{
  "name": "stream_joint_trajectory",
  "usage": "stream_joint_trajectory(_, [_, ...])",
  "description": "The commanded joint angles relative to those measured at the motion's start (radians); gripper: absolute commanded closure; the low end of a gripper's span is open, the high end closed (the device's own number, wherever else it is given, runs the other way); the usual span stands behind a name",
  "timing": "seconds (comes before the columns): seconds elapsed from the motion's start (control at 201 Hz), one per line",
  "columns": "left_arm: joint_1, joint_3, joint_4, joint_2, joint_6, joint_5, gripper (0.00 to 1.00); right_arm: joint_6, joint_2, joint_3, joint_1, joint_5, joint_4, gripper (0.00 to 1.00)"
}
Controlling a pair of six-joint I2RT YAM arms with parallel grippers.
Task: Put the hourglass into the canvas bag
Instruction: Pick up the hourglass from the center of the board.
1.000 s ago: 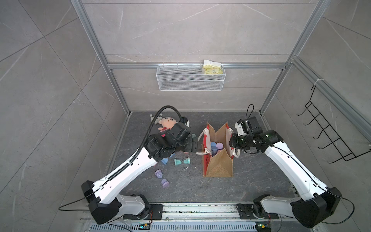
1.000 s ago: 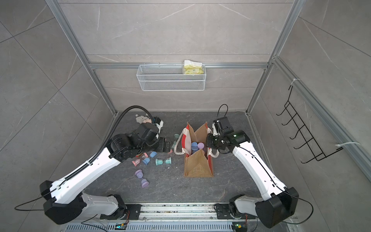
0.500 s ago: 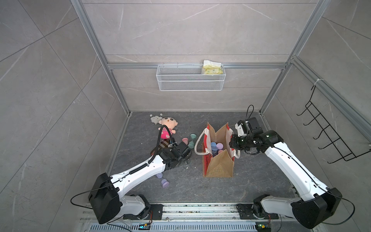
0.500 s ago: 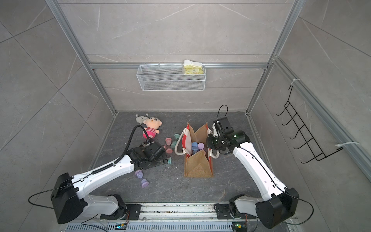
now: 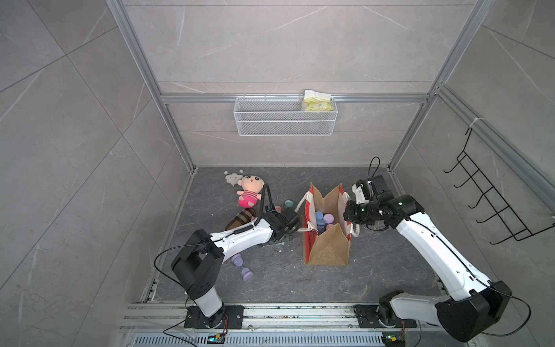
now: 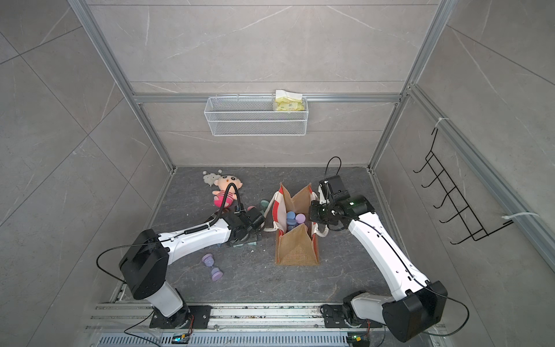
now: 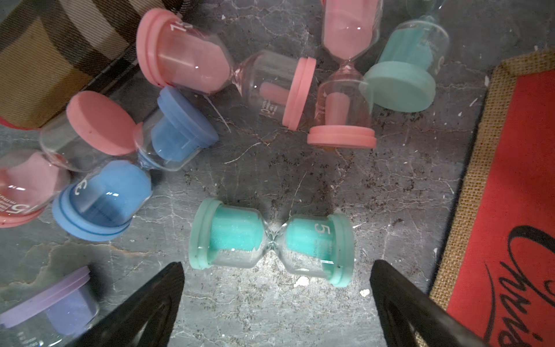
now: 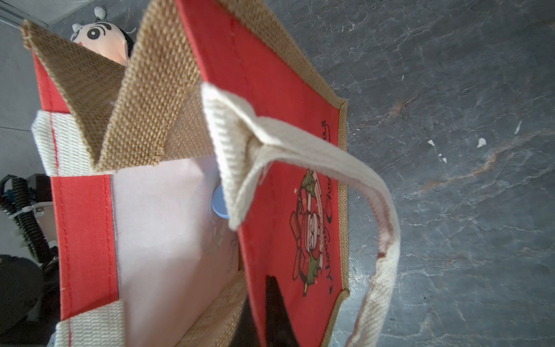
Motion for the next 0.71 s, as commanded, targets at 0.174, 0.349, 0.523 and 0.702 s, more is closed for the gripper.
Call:
stream_joint_trajectory(0.174, [-0.008, 0.001, 0.072, 0.023, -0.153, 0.058, 0.00, -0.021, -0.009, 0.009, -0.002, 0.010, 0.012, 1.00])
stream_joint_trajectory(0.349, [-0.017, -0.003, 0.151, 0.071, -0.266, 0.107, 0.00, -0.027, -0.016, 0.009, -0.003, 0.007, 0.009, 1.00])
stream_joint_trajectory(0.523, [-0.017, 0.005, 0.158, 0.115, -0.407, 0.111, 0.01, -0.038, -0.022, 0.005, -0.003, -0.019, 0.010, 1.00])
stream_joint_trajectory(0.702, [-0.014, 0.031, 0.108, 0.147, -0.530, 0.078, 0.01, -0.036, -0.038, -0.011, -0.004, -0.058, 0.024, 1.00])
